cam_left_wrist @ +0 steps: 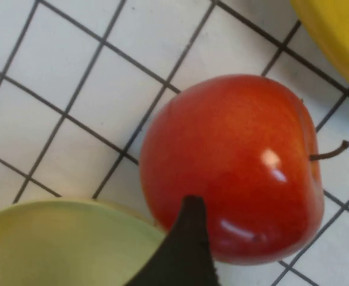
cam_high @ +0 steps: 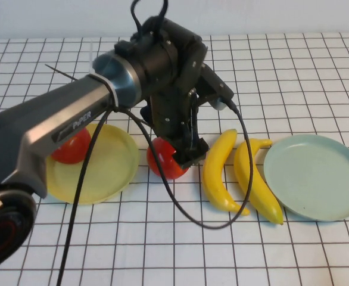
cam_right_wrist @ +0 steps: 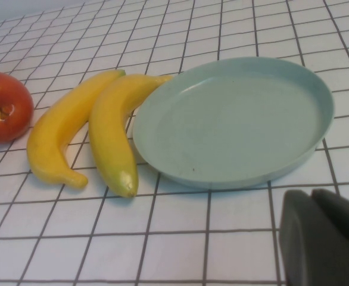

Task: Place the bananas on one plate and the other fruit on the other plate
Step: Put one type of fruit in the left plate

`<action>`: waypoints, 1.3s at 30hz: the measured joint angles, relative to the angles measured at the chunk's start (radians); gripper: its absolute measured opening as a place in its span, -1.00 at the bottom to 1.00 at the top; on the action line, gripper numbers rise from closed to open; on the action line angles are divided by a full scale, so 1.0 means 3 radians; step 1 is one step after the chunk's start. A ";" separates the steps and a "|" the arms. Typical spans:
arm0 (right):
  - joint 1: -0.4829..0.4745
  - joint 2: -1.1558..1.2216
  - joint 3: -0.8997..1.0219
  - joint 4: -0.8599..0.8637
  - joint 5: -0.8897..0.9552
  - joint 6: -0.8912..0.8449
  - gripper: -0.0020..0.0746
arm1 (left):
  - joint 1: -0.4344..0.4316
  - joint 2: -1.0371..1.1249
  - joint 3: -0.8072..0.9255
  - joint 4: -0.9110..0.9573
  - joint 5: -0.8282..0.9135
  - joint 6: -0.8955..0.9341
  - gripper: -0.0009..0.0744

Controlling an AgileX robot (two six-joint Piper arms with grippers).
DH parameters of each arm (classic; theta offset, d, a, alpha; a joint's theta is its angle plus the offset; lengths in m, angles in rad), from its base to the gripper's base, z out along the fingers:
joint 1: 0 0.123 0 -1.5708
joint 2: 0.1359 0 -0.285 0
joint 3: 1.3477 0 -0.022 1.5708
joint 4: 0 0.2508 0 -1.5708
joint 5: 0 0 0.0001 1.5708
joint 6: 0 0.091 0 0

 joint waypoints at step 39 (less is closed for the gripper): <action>0.0000 0.0000 0.0000 0.0000 0.0000 0.0000 -0.99 | 0.0486 0.0373 -0.0264 -0.0849 -0.0182 0.0187 0.80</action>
